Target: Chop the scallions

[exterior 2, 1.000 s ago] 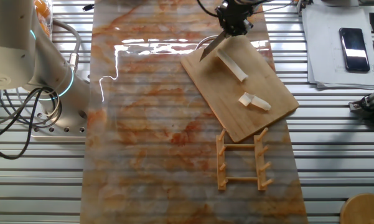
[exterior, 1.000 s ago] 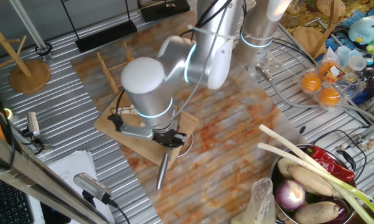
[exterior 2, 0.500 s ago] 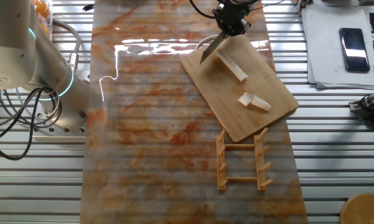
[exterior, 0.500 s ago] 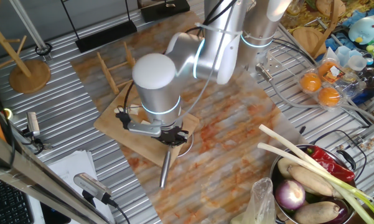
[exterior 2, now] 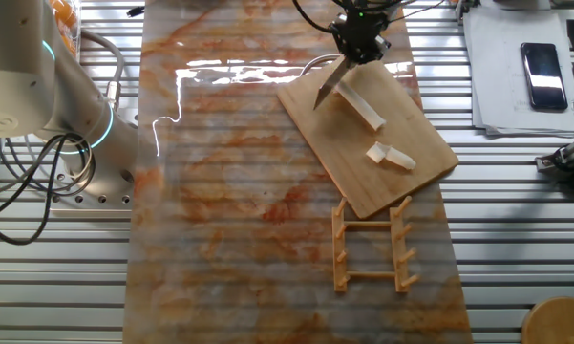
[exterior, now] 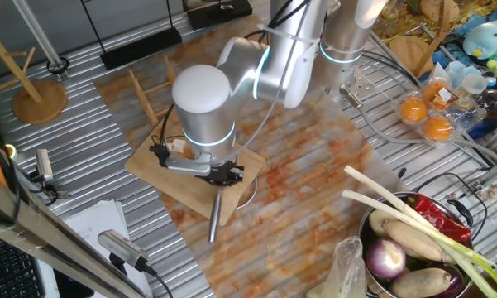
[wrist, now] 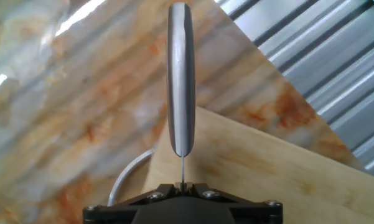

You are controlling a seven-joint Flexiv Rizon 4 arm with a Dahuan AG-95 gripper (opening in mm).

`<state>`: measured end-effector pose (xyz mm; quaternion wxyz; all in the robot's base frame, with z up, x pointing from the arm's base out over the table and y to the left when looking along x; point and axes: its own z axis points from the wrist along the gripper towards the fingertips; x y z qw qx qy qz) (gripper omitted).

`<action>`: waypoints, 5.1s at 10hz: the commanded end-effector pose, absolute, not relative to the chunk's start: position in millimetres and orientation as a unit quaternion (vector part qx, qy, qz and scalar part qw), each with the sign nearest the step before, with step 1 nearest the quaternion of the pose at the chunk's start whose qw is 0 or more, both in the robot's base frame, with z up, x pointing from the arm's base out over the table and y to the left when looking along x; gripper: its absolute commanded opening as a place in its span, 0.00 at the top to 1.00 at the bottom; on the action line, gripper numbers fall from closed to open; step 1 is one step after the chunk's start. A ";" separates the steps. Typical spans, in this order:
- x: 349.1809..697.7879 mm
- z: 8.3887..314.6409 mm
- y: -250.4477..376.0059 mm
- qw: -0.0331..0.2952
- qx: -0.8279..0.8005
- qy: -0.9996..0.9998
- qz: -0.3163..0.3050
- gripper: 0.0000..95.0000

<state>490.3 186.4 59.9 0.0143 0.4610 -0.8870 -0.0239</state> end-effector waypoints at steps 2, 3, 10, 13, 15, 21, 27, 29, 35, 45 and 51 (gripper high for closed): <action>491.1 61.4 185.6 0.021 0.461 -0.886 -0.040 1.00; 490.5 65.3 187.2 0.021 0.460 -0.886 -0.050 1.00; 472.5 54.7 198.3 0.018 0.440 -0.897 -0.030 1.00; 477.8 55.5 187.0 0.013 0.464 -0.886 0.003 1.00; 482.8 52.7 176.5 0.012 0.470 -0.883 0.000 1.00; 496.5 59.7 169.8 0.019 0.488 -0.872 0.007 1.00; 512.3 105.9 161.4 0.001 0.406 -0.914 -0.007 1.00; 513.5 112.4 144.3 -0.016 0.358 -0.933 0.020 1.00; 531.7 108.4 102.7 -0.071 0.382 -0.919 0.062 1.00; 586.2 102.8 86.9 0.024 0.355 -0.935 -0.008 1.00; 556.1 89.6 73.5 0.021 0.350 -0.936 -0.021 1.00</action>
